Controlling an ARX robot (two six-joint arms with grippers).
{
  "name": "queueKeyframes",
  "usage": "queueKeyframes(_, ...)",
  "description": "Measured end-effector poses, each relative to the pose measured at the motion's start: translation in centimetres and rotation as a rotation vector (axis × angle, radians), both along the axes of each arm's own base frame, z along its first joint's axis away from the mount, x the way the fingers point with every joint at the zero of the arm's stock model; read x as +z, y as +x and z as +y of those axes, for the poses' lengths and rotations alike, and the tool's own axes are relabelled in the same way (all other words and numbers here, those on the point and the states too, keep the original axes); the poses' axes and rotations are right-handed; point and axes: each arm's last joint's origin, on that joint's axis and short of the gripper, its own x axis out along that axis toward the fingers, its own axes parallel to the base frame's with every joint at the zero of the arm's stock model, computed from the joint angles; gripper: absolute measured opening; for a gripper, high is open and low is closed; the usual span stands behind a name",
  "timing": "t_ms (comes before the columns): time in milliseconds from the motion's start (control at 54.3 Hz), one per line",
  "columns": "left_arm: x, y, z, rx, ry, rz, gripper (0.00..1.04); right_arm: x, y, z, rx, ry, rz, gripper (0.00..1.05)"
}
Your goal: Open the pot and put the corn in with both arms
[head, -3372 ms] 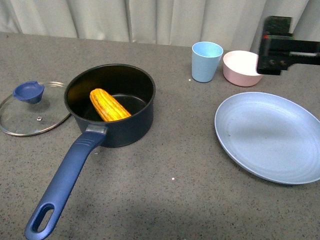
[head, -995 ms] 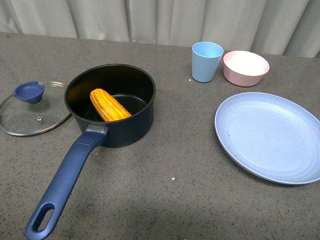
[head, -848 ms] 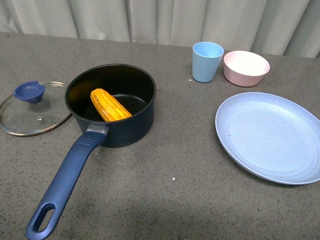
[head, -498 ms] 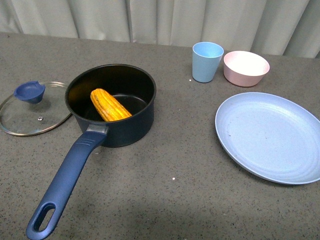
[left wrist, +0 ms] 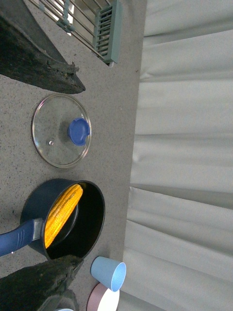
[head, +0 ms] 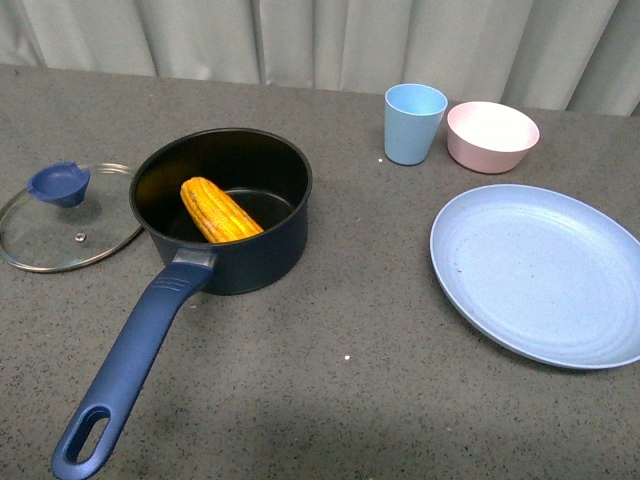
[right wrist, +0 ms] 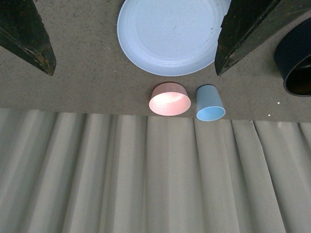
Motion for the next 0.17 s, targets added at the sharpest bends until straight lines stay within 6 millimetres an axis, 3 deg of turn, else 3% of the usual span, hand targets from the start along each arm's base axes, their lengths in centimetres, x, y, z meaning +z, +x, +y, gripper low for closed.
queueKeyframes(166,0.00,0.00,0.00,0.000,0.000,0.000,0.98,0.00,0.00,0.00,0.000,0.000,0.000,0.96)
